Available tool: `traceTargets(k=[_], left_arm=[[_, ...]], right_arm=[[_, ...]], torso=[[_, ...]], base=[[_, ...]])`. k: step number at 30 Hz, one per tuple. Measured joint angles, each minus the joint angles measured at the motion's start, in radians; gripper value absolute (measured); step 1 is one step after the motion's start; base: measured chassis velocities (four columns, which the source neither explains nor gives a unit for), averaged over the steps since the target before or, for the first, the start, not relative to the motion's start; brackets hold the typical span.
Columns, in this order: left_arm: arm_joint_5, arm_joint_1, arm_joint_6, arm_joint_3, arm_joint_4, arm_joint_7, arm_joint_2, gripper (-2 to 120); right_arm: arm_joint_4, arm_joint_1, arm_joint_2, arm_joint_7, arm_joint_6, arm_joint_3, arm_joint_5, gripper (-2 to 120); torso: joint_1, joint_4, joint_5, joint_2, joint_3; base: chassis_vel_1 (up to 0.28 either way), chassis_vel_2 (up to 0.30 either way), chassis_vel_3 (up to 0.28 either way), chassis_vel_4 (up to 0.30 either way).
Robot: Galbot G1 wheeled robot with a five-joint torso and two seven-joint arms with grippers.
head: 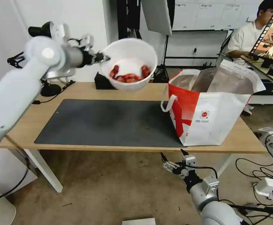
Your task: Pick up the trash from the table and place it into the takeout bag.
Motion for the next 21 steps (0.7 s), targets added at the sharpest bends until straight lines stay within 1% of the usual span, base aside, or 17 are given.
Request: traceTargets(k=[1, 2, 3, 4, 7, 8, 11, 12, 13, 15, 16, 19, 21], left_arm=[[0.0, 0.0, 0.0, 0.0, 0.0, 0.0, 0.0, 0], [0.001, -0.015, 0.0, 0.009, 0.021, 0.0, -0.029, 0], [0.002, -0.022, 0.0, 0.013, 0.032, 0.0, -0.043, 0], [0.002, -0.022, 0.0, 0.013, 0.032, 0.0, -0.043, 0], [0.009, -0.06, 0.0, 0.039, 0.098, 0.001, -0.135, 0], [0.009, -0.06, 0.0, 0.039, 0.098, 0.001, -0.135, 0], [0.013, -0.087, 0.0, 0.054, 0.143, 0.001, -0.194, 0], [0.013, -0.087, 0.0, 0.054, 0.143, 0.001, -0.194, 0], [0.015, -0.092, 0.0, 0.056, 0.153, 0.001, -0.208, 0], [0.024, -0.103, 0.0, 0.062, 0.182, 0.001, -0.253, 0], [0.024, -0.103, 0.0, 0.062, 0.182, 0.001, -0.253, 0], [0.036, -0.108, 0.0, 0.075, 0.2, 0.001, -0.295, 0], [0.039, -0.108, 0.0, 0.078, 0.203, 0.001, -0.304, 0]], right_arm=[[0.0, 0.0, 0.0, 0.0, 0.0, 0.0, 0.0, 100], [0.0, 0.0, 0.0, 0.0, 0.0, 0.0, 0.0, 100], [0.0, 0.0, 0.0, 0.0, 0.0, 0.0, 0.0, 100], [0.0, 0.0, 0.0, 0.0, 0.0, 0.0, 0.0, 100], [0.0, 0.0, 0.0, 0.0, 0.0, 0.0, 0.0, 100], [0.0, 0.0, 0.0, 0.0, 0.0, 0.0, 0.0, 100], [0.0, 0.0, 0.0, 0.0, 0.0, 0.0, 0.0, 100], [0.0, 0.0, 0.0, 0.0, 0.0, 0.0, 0.0, 100], [0.0, 0.0, 0.0, 0.0, 0.0, 0.0, 0.0, 100], [0.0, 0.0, 0.0, 0.0, 0.0, 0.0, 0.0, 100], [0.0, 0.0, 0.0, 0.0, 0.0, 0.0, 0.0, 100], [0.0, 0.0, 0.0, 0.0, 0.0, 0.0, 0.0, 100], [0.0, 0.0, 0.0, 0.0, 0.0, 0.0, 0.0, 100]], torso=[[0.0, 0.0, 0.0, 0.0, 0.0], [0.0, -0.0001, 0.0001, 0.0, 0.0], [0.0, 0.0, 0.0001, 0.0, 0.0], [0.0, 0.0, 0.0001, 0.0, 0.0], [0.0, 0.0, -0.0001, 0.0, 0.0], [0.0, 0.0, -0.0001, 0.0, 0.0], [0.0, -0.0001, 0.0, 0.0, 0.0], [0.0, -0.0001, 0.0, 0.0, 0.0], [0.0, 0.0, 0.0, 0.0, 0.0], [0.0, 0.0001, -0.0002, 0.0, 0.0], [0.0, 0.0001, -0.0002, 0.0, 0.0], [0.0, -0.0001, 0.0, 0.0, 0.0], [0.0, 0.0, -0.0001, 0.0, 0.0]], base=[[0.0, 0.0, 0.0, 0.0], [0.0, 0.0, 0.0, 0.0], [0.0, 0.0, 0.0, 0.0], [0.0, 0.0, 0.0, 0.0], [0.0, 0.0, 0.0, 0.0], [0.0, 0.0, 0.0, 0.0], [0.0, 0.0, 0.0, 0.0], [0.0, 0.0, 0.0, 0.0], [0.0, 0.0, 0.0, 0.0], [0.0, 0.0, 0.0, 0.0], [0.0, 0.0, 0.0, 0.0], [0.0, 0.0, 0.0, 0.0], [0.0, 0.0, 0.0, 0.0]])
